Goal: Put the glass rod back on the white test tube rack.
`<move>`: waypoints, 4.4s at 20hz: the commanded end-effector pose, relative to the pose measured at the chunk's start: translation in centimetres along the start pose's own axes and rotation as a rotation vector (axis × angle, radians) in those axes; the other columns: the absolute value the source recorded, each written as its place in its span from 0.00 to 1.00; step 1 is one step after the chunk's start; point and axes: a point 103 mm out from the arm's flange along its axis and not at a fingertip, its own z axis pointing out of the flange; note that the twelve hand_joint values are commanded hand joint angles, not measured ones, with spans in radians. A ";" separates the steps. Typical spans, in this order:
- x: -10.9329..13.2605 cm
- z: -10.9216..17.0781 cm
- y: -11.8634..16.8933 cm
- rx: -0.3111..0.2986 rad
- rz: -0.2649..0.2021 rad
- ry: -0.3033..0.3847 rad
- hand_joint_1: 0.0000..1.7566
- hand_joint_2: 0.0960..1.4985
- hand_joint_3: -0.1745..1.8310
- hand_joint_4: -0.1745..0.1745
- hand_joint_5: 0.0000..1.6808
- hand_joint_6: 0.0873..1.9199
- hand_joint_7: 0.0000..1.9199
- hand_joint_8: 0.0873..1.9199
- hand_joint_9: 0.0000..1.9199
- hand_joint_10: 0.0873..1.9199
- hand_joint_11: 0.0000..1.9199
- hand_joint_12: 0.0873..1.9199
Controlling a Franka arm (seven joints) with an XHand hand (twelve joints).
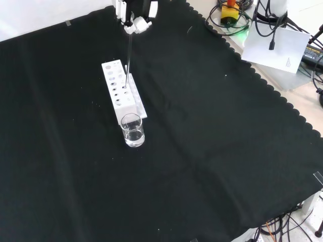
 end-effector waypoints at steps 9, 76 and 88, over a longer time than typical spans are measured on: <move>0.1 1.8 0.5 0.022 0.005 0.007 0.76 0.27 0.56 0.00 0.81 0.19 0.72 0.41 0.90 0.23 0.92 0.11; -4.1 11.0 4.7 0.148 0.027 0.018 0.76 0.26 0.57 0.00 0.81 0.20 0.73 0.40 0.90 0.23 0.92 0.11; -4.2 10.3 4.5 0.179 0.043 -0.022 0.94 0.07 0.64 0.01 0.42 0.43 0.42 0.37 0.89 0.09 0.90 0.29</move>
